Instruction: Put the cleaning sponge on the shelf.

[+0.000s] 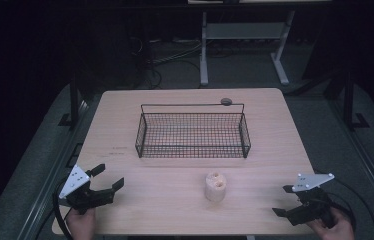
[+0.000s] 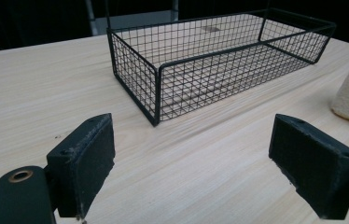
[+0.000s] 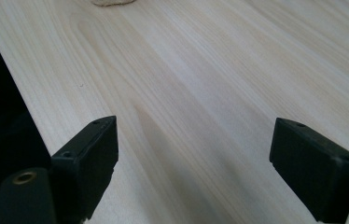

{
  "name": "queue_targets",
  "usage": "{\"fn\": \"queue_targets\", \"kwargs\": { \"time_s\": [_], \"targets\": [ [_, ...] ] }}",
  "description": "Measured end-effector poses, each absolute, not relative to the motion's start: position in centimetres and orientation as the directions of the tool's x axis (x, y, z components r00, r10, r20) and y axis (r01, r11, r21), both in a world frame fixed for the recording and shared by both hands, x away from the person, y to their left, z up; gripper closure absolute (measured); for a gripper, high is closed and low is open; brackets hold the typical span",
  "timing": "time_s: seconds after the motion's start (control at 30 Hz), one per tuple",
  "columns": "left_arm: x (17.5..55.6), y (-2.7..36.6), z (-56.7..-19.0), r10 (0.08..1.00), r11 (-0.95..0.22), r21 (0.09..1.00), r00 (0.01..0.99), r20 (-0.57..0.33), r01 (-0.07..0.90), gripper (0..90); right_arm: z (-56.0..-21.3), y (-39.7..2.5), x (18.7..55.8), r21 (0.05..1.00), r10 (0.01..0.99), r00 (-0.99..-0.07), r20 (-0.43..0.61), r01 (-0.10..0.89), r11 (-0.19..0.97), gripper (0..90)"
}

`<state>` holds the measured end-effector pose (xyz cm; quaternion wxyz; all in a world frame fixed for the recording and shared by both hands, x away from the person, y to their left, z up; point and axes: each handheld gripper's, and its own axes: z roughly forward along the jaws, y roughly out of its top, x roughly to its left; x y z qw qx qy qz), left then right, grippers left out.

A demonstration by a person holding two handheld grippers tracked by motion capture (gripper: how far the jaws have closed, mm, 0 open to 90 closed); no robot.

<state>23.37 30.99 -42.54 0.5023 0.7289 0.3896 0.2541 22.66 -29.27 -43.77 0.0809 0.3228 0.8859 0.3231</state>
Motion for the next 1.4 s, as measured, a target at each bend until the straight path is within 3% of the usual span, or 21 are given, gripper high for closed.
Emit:
{"fn": "queue_targets", "kwargs": {
  "time_s": [1.4],
  "targets": [
    [23.5,31.2,-42.6,0.824,-0.180,0.932,0.566,-0.031,0.314,13.8,-40.3,-23.2,24.9,0.562,0.468,-0.883,0.014,0.395,0.727,14.8]
  ]
}}
